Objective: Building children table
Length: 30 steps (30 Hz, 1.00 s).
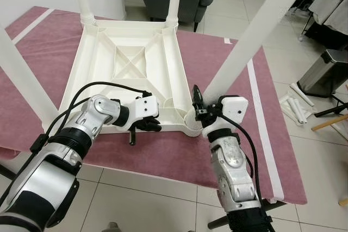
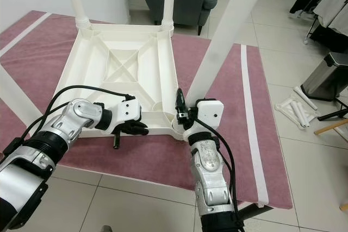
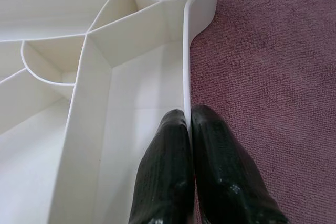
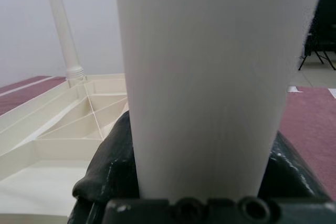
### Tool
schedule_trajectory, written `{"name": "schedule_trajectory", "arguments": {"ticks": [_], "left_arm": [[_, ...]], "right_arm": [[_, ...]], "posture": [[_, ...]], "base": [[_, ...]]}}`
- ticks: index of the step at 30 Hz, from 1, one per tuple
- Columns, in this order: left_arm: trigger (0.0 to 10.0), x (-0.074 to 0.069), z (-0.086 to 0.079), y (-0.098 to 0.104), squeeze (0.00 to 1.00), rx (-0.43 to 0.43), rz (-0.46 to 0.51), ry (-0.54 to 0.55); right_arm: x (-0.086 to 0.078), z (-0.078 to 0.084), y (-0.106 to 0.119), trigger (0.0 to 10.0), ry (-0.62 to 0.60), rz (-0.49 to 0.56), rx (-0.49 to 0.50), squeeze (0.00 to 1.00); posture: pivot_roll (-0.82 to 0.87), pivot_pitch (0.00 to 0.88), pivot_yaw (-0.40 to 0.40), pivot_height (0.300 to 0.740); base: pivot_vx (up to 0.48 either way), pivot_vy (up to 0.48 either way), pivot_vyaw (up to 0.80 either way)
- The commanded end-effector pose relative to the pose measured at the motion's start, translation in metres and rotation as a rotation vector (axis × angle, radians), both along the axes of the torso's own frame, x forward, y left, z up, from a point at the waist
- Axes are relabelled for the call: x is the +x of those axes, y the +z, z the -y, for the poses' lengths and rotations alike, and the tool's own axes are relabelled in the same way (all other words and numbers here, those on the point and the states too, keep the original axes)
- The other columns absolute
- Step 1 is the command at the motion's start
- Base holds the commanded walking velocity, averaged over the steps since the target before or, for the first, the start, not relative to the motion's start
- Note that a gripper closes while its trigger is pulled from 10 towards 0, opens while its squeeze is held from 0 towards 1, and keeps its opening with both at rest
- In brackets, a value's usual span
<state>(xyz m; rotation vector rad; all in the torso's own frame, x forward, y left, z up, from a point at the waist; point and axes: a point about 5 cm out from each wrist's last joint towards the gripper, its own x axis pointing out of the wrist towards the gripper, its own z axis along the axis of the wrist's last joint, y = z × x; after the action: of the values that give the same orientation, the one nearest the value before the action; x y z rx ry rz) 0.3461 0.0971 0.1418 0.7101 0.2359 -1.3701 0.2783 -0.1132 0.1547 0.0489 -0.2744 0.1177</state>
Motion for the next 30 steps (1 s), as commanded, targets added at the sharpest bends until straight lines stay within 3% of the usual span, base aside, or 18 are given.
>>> {"name": "schedule_trajectory", "arguments": {"ticks": [1,6,10,22,30], "left_arm": [[10.0,0.005,-0.005,0.006,0.0,-0.047,0.026,0.066],[10.0,0.005,-0.005,0.006,0.0,-0.047,0.024,0.066],[10.0,0.005,-0.004,0.005,0.0,-0.048,0.024,0.066],[10.0,0.004,-0.003,0.004,0.0,-0.049,0.022,0.068],[10.0,0.003,-0.004,0.003,0.0,-0.052,0.021,0.074]], "right_arm": [[-0.009,0.017,-0.07,10.0,-0.096,-0.363,-0.092,0.0],[-0.007,0.019,-0.074,10.0,-0.156,-0.407,-0.109,0.0],[-0.006,0.014,-0.079,10.0,-0.19,-0.467,-0.069,0.0],[0.008,0.003,-0.071,10.0,-0.049,-0.553,-0.123,0.0],[-0.002,0.002,-0.081,10.0,-0.073,-0.57,-0.107,0.0]], "posture": [[0.09,0.075,-0.014,0.74],[0.09,0.075,-0.015,0.74],[0.09,0.072,-0.016,0.74],[0.09,0.067,-0.023,0.74],[0.09,0.071,-0.025,0.74]], "base": [[0.0,0.0,0.0],[0.0,0.0,0.0],[0.0,0.0,0.0],[0.0,0.0,0.0],[0.0,0.0,0.0]]}}
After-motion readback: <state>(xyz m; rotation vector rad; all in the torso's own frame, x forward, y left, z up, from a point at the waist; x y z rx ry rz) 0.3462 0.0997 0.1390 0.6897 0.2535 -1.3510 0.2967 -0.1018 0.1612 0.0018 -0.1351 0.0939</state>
